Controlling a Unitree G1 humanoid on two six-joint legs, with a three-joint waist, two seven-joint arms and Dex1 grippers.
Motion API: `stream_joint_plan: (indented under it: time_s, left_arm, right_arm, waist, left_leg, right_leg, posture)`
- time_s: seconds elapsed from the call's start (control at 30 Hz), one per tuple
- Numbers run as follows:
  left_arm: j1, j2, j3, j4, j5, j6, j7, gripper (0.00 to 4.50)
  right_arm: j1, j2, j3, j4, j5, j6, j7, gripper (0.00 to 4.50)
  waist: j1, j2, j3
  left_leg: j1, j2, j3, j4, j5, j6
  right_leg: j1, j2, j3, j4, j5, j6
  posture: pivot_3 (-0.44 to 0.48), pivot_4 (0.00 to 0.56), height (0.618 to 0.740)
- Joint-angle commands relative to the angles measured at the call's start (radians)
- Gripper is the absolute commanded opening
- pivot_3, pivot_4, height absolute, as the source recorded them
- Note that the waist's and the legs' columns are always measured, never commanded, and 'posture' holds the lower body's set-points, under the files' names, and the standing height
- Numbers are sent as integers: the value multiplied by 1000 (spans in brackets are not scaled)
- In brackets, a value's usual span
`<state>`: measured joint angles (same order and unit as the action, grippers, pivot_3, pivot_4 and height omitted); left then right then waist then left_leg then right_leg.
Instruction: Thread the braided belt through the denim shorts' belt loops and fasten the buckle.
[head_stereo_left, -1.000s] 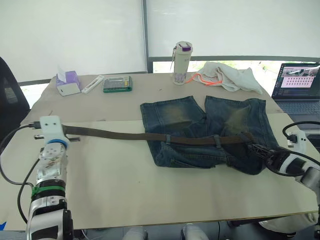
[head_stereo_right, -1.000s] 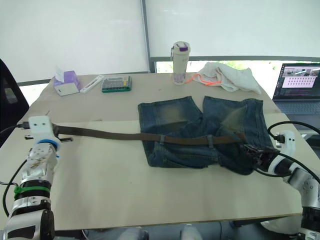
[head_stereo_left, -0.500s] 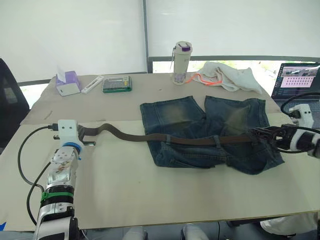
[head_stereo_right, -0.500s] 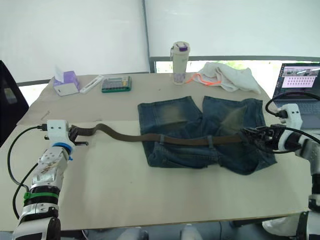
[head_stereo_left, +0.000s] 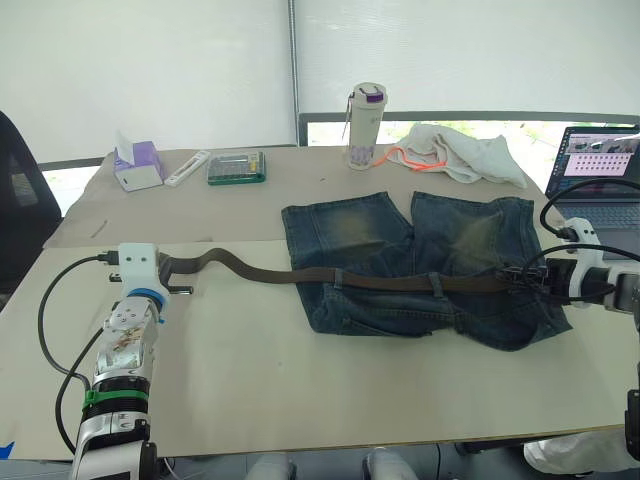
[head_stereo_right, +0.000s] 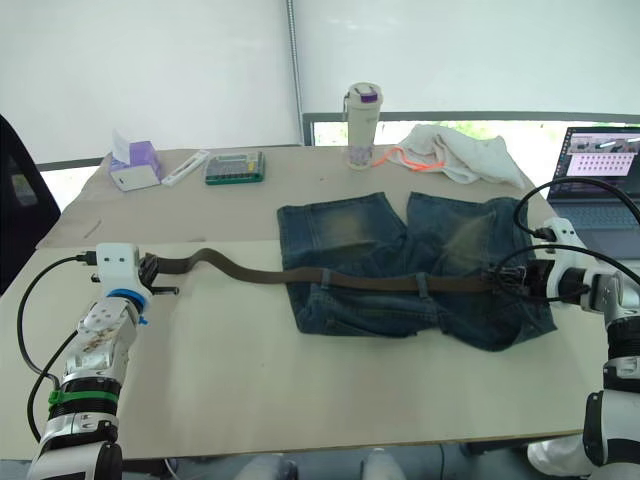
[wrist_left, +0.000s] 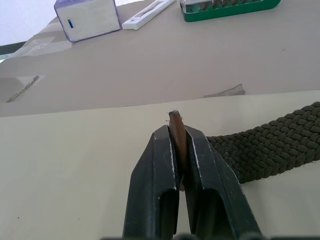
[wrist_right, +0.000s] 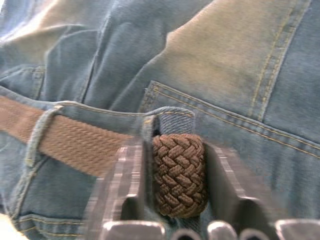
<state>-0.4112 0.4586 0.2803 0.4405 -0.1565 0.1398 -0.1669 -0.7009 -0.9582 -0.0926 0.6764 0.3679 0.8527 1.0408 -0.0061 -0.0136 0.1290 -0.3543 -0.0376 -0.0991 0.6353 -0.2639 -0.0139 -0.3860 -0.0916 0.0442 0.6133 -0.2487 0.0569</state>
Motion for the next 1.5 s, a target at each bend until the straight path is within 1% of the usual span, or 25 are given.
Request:
stream_joint_plan:
  time_s: [0.03,0.1,0.23,0.3,0.4,0.47,0.53,0.57,0.67,0.7,0.73,0.8,0.87,0.93,1.0,1.07,1.1,1.13,1.2,1.23,1.27,1.33,1.37,1.43,1.5]
  left_arm:
    - [-7,10,12,-10,23,2,40,0]
    - [-22,16,24,18,36,1,83,0]
    - [-78,62,45,140,113,-22,256,0]
    - [-96,81,51,187,125,-26,295,0]
    - [-125,112,64,254,139,-41,361,0]
    - [-136,123,61,279,145,-57,373,0]
    - [-141,121,56,286,131,-79,345,0]
    - [-139,115,51,279,112,-92,294,0]
    - [-109,84,66,215,-1,-116,88,0]
    - [-95,86,65,197,-21,-110,35,399]
    - [-86,97,73,199,-30,-86,21,849]
    - [-82,127,89,232,-11,-37,65,1436]
    - [-81,149,88,244,32,-44,130,2105]
    - [-86,154,83,226,38,-54,136,2766]
    - [-100,144,80,198,7,-50,86,3439]
    - [-107,152,74,192,27,-37,113,4121]
    - [-107,158,74,193,42,-32,135,4127]
    - [-111,175,84,204,74,5,218,4127]
    - [-122,191,103,203,100,50,307,4127]
    - [-137,195,84,182,110,46,295,4127]
    - [-168,174,69,156,81,9,233,4127]
    - [-237,97,49,83,-46,-7,48,4127]
    - [-250,75,21,47,-76,10,-33,4127]
    - [-267,36,-77,-28,-103,88,-195,4127]
    - [-290,-9,-149,-64,-134,160,-303,4127]
  right_arm:
    - [-24,-7,-43,-16,24,38,13,310]
    - [-21,11,-72,-49,61,91,3,314]
    - [-24,95,-171,-180,171,269,-67,314]
    - [-13,135,-216,-246,212,343,-112,314]
    - [-3,217,-315,-347,288,474,-201,314]
    - [-2,254,-369,-392,315,529,-254,314]
    - [-19,283,-447,-400,337,571,-311,314]
    - [-20,284,-469,-401,341,574,-328,314]
    - [-8,278,-501,-408,346,574,-361,314]
    - [-11,281,-518,-407,353,584,-373,314]
    - [-19,288,-542,-409,365,600,-388,314]
    - [-26,298,-578,-421,384,626,-413,314]
    - [-1,295,-580,-454,394,630,-422,314]
    - [34,289,-585,-472,397,619,-427,314]
    - [59,284,-589,-479,393,593,-430,314]
    - [77,280,-588,-481,388,570,-433,314]
    - [82,279,-588,-481,390,565,-434,314]
    - [92,273,-586,-479,389,554,-429,314]
    - [104,266,-588,-474,393,542,-425,314]
    - [114,260,-586,-475,392,531,-418,314]
    - [123,254,-583,-478,393,524,-413,314]
    - [133,251,-577,-486,404,518,-405,314]
    - [137,251,-571,-490,409,515,-401,314]
    - [153,250,-551,-500,409,501,-393,314]
    - [174,246,-527,-501,398,475,-385,314]
  waist:
    - [0,0,0]
    - [-1,0,0]
    - [-13,0,0]
    - [-17,0,0]
    - [-16,0,0]
    - [-11,0,0]
    - [-6,0,0]
    - [-1,0,0]
    - [13,0,0]
    - [13,0,0]
    - [13,0,0]
    - [9,0,0]
    - [2,0,0]
    - [-6,0,0]
    - [-7,-1,-1]
    - [-6,-1,-1]
    - [-5,-1,-1]
    - [-6,0,0]
    - [-6,-1,0]
    - [-7,-1,0]
    - [-6,-1,0]
    - [6,-1,0]
    - [18,-1,0]
    - [22,-1,0]
    - [16,-1,-1]
  left_leg:
    - [0,0,0,0,0,0]
    - [0,0,0,0,0,0]
    - [0,1,-1,0,0,0]
    - [1,2,-1,-1,0,0]
    - [1,2,-2,-1,0,0]
    - [1,1,-4,-1,0,0]
    - [0,0,-5,-1,0,0]
    - [0,0,-5,0,0,0]
    - [0,-2,-4,0,0,0]
    - [0,-2,-4,0,0,0]
    - [0,-2,-3,0,0,0]
    - [0,-1,-2,0,0,0]
    - [0,-1,-2,0,0,0]
    - [0,0,-2,-1,0,0]
    - [1,0,-2,-1,0,0]
    - [0,0,-1,0,0,0]
    - [0,0,0,0,0,0]
    - [0,0,-1,0,0,0]
    - [0,0,-1,0,0,0]
    - [0,0,-1,0,0,0]
    - [0,0,-1,0,0,0]
    - [0,-1,-1,0,0,0]
    - [-1,-1,-1,2,0,0]
    - [-2,-2,-2,5,1,0]
    - [-3,-2,-1,6,0,0]
  right_leg:
    - [0,0,0,0,0,0]
    - [0,0,0,0,0,0]
    - [-1,1,0,1,0,-1]
    - [-1,1,0,3,0,-1]
    - [-2,1,0,4,0,-1]
    - [-3,0,0,10,1,-1]
    - [-4,-1,0,11,1,-1]
    - [-4,-1,0,11,1,-1]
    - [-3,-3,-1,11,1,-1]
    - [-3,-3,-1,11,1,0]
    - [-3,-3,-1,11,1,-1]
    - [-3,-2,-1,11,1,-1]
    - [-3,-1,-1,11,1,-1]
    - [-4,0,-1,12,1,-1]
    - [-3,0,-2,12,1,-1]
    - [-3,-1,-2,12,1,-1]
    - [-3,-1,-2,12,1,-1]
    - [-3,-1,-2,12,1,-1]
    - [-3,0,-2,12,1,-1]
    - [-3,0,-2,12,1,0]
    - [-3,0,-2,12,0,-1]
    - [-3,-1,-3,12,0,0]
    - [-2,-1,-3,12,1,0]
    - [-1,-2,-5,10,1,0]
    - [0,-2,-4,10,1,1]
  posture:
    - [0,150,740]
    - [0,150,740]
    - [0,150,740]
    - [0,150,740]
    - [0,150,740]
    - [0,150,740]
    - [0,150,740]
    - [0,150,740]
    - [0,150,740]
    - [0,150,740]
    - [0,150,740]
    - [0,150,740]
    - [0,150,740]
    - [0,150,740]
    - [0,150,740]
    - [0,150,740]
    - [0,150,740]
    - [0,150,740]
    - [0,150,740]
    - [0,150,740]
    - [0,150,740]
    - [0,150,740]
    - [0,150,740]
    - [0,150,740]
    - [0,150,740]
